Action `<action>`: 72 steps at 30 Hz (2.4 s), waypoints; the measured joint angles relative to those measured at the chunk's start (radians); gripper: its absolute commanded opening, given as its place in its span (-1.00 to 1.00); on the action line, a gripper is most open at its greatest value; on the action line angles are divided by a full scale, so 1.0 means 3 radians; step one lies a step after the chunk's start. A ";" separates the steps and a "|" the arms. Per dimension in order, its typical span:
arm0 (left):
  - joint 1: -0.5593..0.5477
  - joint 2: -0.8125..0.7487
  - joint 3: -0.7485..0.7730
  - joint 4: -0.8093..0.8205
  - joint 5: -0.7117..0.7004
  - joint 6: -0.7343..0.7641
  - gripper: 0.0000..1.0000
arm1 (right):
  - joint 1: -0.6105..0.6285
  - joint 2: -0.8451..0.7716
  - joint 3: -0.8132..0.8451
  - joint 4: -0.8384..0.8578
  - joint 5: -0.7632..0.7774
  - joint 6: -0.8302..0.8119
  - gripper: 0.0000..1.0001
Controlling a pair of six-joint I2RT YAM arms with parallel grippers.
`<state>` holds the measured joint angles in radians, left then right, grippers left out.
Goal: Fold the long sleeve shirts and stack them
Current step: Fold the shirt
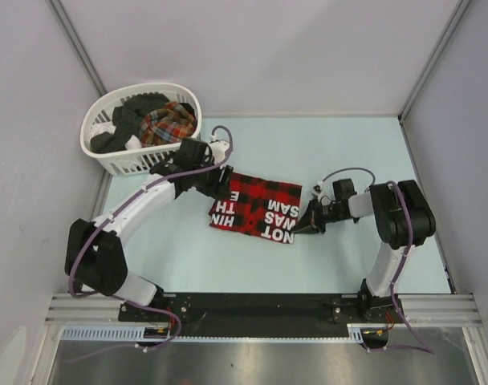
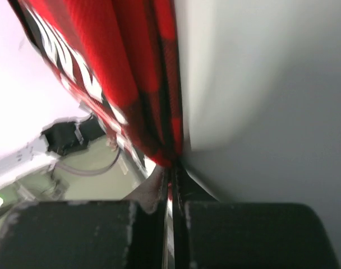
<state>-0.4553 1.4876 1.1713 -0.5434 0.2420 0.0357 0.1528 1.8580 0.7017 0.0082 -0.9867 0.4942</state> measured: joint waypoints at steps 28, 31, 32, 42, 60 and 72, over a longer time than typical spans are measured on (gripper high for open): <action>0.1277 -0.0760 -0.0594 0.0211 0.1205 -0.0070 0.99 | 0.2302 -0.0351 0.2071 -0.1551 0.2631 -0.2427 0.23; 0.1345 -0.0951 -0.0619 0.0196 0.1247 -0.0069 0.99 | 0.2548 -0.0103 0.2080 -0.1481 0.2885 -0.2471 0.25; 0.1368 -0.1025 -0.0641 0.0195 0.1266 -0.0069 0.99 | 0.2609 -0.0003 0.2098 -0.1475 0.2984 -0.2480 0.24; 0.1466 -0.1340 -0.0811 0.0084 0.1088 -0.0060 0.99 | 0.2805 0.0423 0.2097 -0.1143 0.3601 -0.2748 -0.92; 0.1225 -0.0192 -0.1284 0.0824 0.1663 -0.0657 0.54 | 0.2360 -0.1397 0.0168 -0.1685 0.2758 -0.4331 -0.97; 0.0757 0.0950 -0.1410 0.2375 0.2018 -0.1733 0.37 | 0.2172 -0.1354 0.0234 -0.1858 0.2555 -0.4613 -0.95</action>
<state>-0.2283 1.7725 0.7483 0.1692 0.8474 -0.4843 0.8043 1.4517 0.7719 -0.5491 -0.2203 -0.8898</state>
